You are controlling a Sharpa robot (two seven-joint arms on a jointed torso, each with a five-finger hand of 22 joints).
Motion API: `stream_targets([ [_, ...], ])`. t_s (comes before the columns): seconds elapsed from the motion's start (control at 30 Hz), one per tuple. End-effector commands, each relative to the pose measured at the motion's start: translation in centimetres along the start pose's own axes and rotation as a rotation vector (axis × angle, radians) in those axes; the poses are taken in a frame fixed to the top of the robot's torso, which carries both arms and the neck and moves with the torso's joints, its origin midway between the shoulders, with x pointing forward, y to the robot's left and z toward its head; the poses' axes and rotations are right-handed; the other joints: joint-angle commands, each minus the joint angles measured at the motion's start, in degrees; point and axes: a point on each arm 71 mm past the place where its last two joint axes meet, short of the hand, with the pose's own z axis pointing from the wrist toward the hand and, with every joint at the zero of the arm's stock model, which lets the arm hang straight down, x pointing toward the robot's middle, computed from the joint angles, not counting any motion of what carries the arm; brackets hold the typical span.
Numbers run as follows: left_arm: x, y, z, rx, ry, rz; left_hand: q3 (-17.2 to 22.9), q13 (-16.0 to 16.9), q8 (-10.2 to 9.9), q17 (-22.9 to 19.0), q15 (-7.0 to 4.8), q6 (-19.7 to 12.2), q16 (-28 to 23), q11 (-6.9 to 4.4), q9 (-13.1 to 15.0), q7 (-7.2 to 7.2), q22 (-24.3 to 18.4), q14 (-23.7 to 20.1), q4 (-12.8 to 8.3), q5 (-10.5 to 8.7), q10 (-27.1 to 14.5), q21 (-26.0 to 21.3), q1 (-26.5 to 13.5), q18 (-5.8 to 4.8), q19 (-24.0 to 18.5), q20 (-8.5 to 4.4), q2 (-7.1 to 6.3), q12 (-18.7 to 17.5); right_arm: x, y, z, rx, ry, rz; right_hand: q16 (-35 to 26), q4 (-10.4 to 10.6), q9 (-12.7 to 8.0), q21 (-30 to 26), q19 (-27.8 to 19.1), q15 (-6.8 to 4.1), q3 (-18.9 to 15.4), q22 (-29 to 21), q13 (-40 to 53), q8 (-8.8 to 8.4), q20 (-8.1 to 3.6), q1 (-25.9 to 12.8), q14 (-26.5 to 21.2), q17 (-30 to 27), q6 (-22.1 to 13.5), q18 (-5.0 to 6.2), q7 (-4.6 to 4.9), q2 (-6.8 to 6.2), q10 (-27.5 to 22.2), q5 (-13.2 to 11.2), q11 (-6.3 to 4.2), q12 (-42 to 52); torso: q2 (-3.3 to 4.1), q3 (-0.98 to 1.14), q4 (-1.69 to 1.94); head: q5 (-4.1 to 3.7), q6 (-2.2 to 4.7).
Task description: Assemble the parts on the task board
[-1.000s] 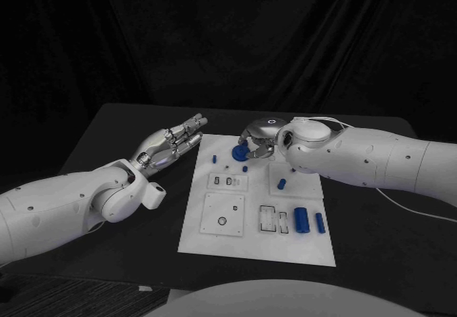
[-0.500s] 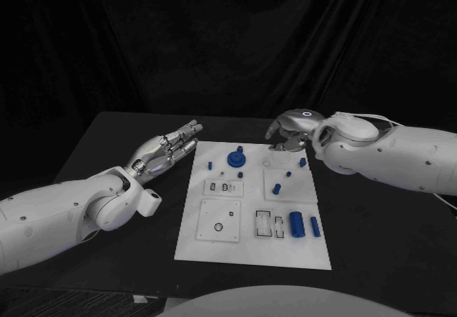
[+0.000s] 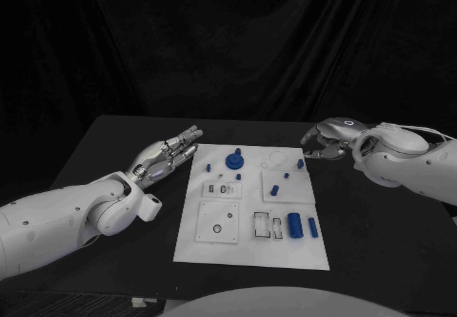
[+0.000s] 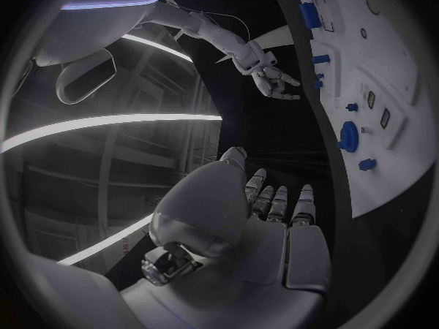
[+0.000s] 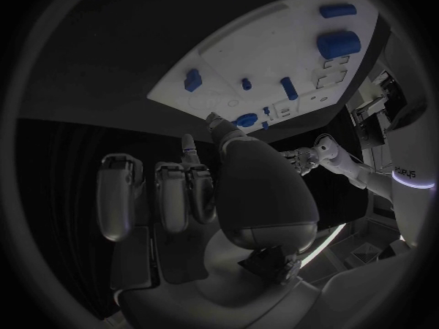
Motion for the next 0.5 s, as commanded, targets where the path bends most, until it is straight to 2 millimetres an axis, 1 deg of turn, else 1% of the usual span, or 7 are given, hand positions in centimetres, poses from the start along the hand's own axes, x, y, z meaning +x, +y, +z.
stream_targets([
  [0.03,0.2,0.0,0.0,0.019,0.005,-0.008,0.32,-0.09,0.22,-0.07,0.22,0.16,-0.21,0.59,0.06,0.28,-0.07,-0.03,0.06,0.26,0.01,-0.34,0.09,1.07,0.04,0.44,-0.03,-0.38,0.6,-0.6,-0.5,0.009,0.003,0.000,0.15,0.27,-0.17,-0.55,1.52,-0.40,-0.33,12.61,15.09,-0.39,-0.47,-0.43,6.05,15.09,-0.53,0.06,-0.02,0.24,6.07,-0.63,-0.13,0.15,0.02,-0.06,-0.11,0.09,-0.11],
  [0.1,0.2,0.0,0.0,0.017,0.005,-0.008,0.42,-0.09,0.21,-0.07,0.28,0.07,-0.21,0.64,0.04,0.33,-0.07,-0.03,0.01,0.28,0.01,-0.34,0.06,1.08,0.04,0.48,-0.08,-0.38,1.0,-0.9,-0.6,0.015,0.009,0.001,0.15,0.43,-0.24,-0.64,1.47,-0.46,-0.53,12.59,15.09,-0.50,-0.52,-0.46,6.05,15.09,-0.65,0.07,-0.06,0.18,6.07,-1.11,-0.16,0.15,0.04,-0.08,-0.12,0.05,-0.18],
  [0.23,0.2,0.1,-0.1,0.016,0.005,-0.009,0.42,-0.09,0.21,-0.07,0.28,0.07,-0.21,0.64,0.04,0.33,-0.07,-0.03,0.01,0.28,0.01,-0.34,0.06,1.08,0.04,0.48,-0.08,-0.38,1.7,-1.2,-0.7,0.025,0.025,0.000,0.15,1.02,-0.42,-1.01,1.25,-0.56,-1.24,12.48,15.09,-0.68,-0.64,-0.63,6.05,15.09,-0.86,0.16,-0.06,0.03,6.07,-2.76,-0.19,0.15,0.03,-0.08,0.00,-0.11,-0.16],
  [0.33,0.2,0.1,-0.1,0.016,0.006,-0.010,0.42,-0.09,0.21,-0.07,0.28,0.07,-0.21,0.64,0.04,0.33,-0.07,-0.03,0.01,0.28,0.01,-0.34,0.06,1.08,0.04,0.48,-0.08,-0.38,2.2,-1.3,-0.8,0.027,0.033,0.001,0.15,1.54,-0.51,-1.20,1.16,-0.56,-1.83,12.43,15.09,-0.69,-0.67,-0.76,6.05,15.09,-0.84,0.19,0.05,-0.10,6.07,-4.07,-0.14,0.15,0.05,-0.05,0.10,-0.12,-0.21],
  [0.4,0.2,0.1,-0.1,0.015,0.006,-0.010,0.47,-0.09,0.21,-0.07,0.31,0.05,-0.21,0.65,0.04,0.33,-0.07,-0.03,-0.01,0.29,0.01,-0.34,0.05,1.08,0.04,0.50,-0.09,-0.38,2.5,-1.3,-0.8,0.027,0.034,0.002,0.15,1.68,-0.53,-1.23,1.15,-0.56,-1.99,12.42,15.09,-0.69,-0.67,-0.78,6.05,15.09,-0.82,0.19,0.08,-0.12,6.07,-4.39,-0.11,0.15,0.08,-0.02,0.16,-0.10,-0.26],
  [0.47,0.2,0.1,-0.2,0.014,0.005,-0.010,0.47,-0.09,0.21,-0.07,0.31,0.05,-0.21,0.65,0.04,0.33,-0.07,-0.03,-0.01,0.29,0.01,-0.34,0.05,1.08,0.04,0.50,-0.09,-0.38,2.7,-1.3,-0.6,0.026,0.035,0.002,0.15,1.71,-0.53,-1.25,1.14,-0.56,-2.03,12.42,15.09,-0.68,-0.67,-0.78,6.05,15.09,-0.80,0.19,0.09,-0.14,6.07,-4.46,-0.11,0.15,0.10,0.00,0.11,-0.01,-0.38],
  [0.5,0.1,0.1,-0.2,0.014,0.005,-0.010,0.47,-0.09,0.21,-0.07,0.31,0.05,-0.21,0.65,0.04,0.33,-0.07,-0.03,-0.01,0.29,0.01,-0.34,0.05,1.08,0.04,0.50,-0.09,-0.38,2.8,-1.3,-0.6,0.025,0.037,0.001,0.15,1.69,-0.52,-1.27,1.13,-0.55,-2.03,12.41,15.09,-0.65,-0.67,-0.68,6.05,15.09,-0.74,0.20,0.12,-0.12,6.07,-4.42,-0.09,0.15,0.07,-0.02,0.01,0.13,-0.49],
])
